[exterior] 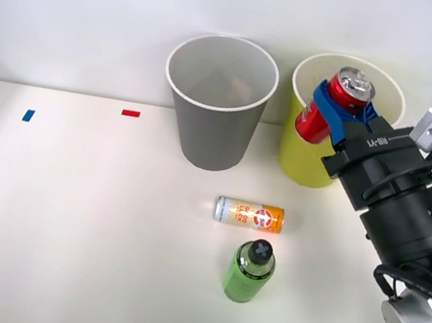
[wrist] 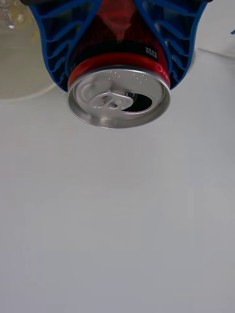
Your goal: Put cans in the gray bin, plastic bottles in the light green bin
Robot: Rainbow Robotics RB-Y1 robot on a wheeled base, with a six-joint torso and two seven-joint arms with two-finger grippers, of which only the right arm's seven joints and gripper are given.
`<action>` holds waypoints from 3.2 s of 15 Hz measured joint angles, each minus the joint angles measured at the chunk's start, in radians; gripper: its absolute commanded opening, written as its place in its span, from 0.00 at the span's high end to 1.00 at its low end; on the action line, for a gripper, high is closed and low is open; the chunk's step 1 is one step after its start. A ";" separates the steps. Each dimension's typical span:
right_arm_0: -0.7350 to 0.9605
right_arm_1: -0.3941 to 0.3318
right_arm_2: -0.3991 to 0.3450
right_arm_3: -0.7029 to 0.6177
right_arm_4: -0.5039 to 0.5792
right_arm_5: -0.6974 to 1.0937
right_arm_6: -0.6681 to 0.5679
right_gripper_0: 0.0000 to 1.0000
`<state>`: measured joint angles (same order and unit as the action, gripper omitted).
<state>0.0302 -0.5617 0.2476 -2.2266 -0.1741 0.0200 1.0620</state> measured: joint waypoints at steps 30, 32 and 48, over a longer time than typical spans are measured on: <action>-0.903 0.128 0.406 0.944 -0.081 -0.145 -0.157 0.38; -0.903 0.125 0.406 0.944 -0.082 -0.145 -0.156 0.00; -0.682 -0.171 0.399 0.583 -0.078 -0.190 -0.139 0.00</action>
<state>-0.6516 -0.7327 0.6469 -1.6432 -0.2518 -0.1696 0.9234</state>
